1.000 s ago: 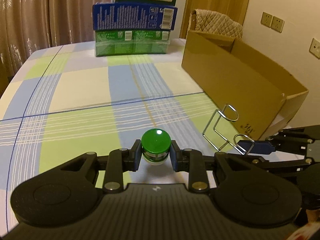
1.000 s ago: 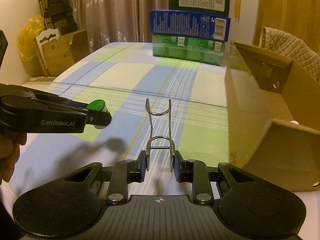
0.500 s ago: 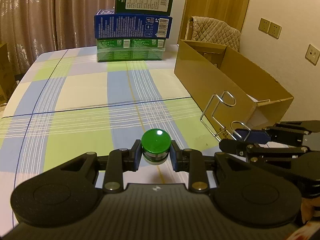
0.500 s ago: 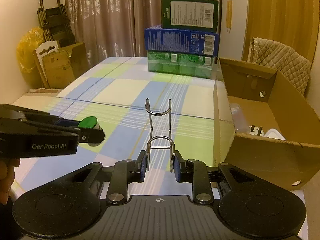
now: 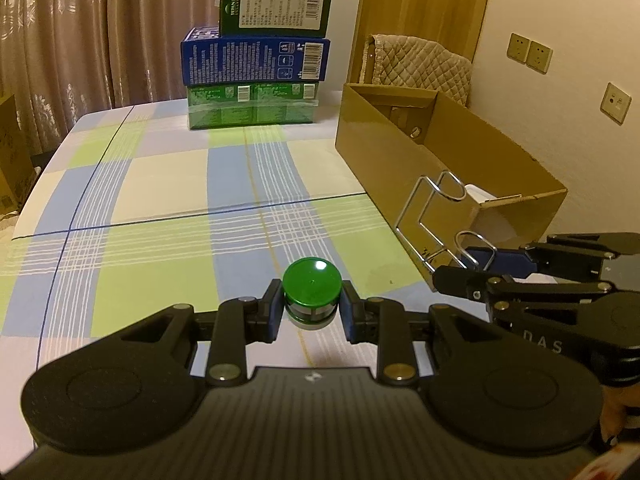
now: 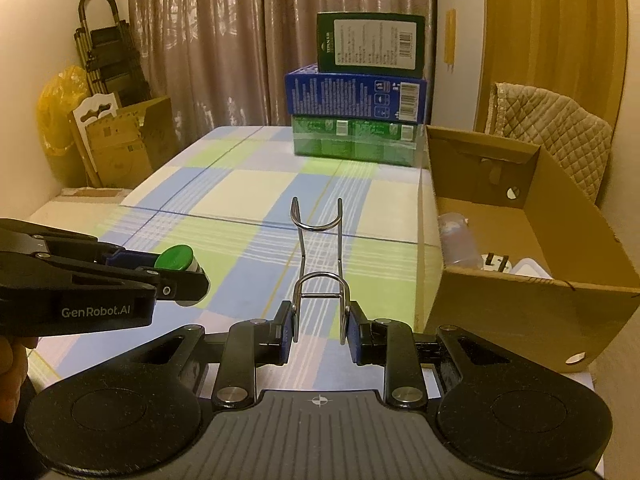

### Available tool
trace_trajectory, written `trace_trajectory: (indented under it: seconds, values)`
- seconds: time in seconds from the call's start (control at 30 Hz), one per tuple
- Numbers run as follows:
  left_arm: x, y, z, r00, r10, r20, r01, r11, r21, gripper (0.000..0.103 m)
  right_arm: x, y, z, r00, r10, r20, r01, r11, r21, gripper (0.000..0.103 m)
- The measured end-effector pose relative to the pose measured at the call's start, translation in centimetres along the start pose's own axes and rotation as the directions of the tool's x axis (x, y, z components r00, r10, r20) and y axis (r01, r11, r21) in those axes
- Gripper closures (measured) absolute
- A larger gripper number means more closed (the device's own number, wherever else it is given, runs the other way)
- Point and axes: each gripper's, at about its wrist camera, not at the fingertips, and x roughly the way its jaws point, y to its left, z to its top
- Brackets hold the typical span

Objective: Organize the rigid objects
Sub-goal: 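Carry the green-capped jar and the wire holder over the cardboard box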

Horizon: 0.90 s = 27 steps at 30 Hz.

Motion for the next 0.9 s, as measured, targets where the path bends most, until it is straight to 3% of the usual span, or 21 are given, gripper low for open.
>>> trace_trajectory:
  seconds: [0.5,0.9]
  values:
    - [-0.3,-3.4,3.0,0.999,-0.048,0.021,0.047,0.998,0.037,0.079,-3.6,-2.5,1.9,0.998,-0.034,0.054,0.032,0.999,0.038,0.079]
    - [2.5,-9.8,7.8,0.987,-0.155,0.047,0.148,0.981,0.122,0.079,-5.8,-10.3,4.6,0.987,-0.144,0.078,0.136,0.986,0.091,0.079]
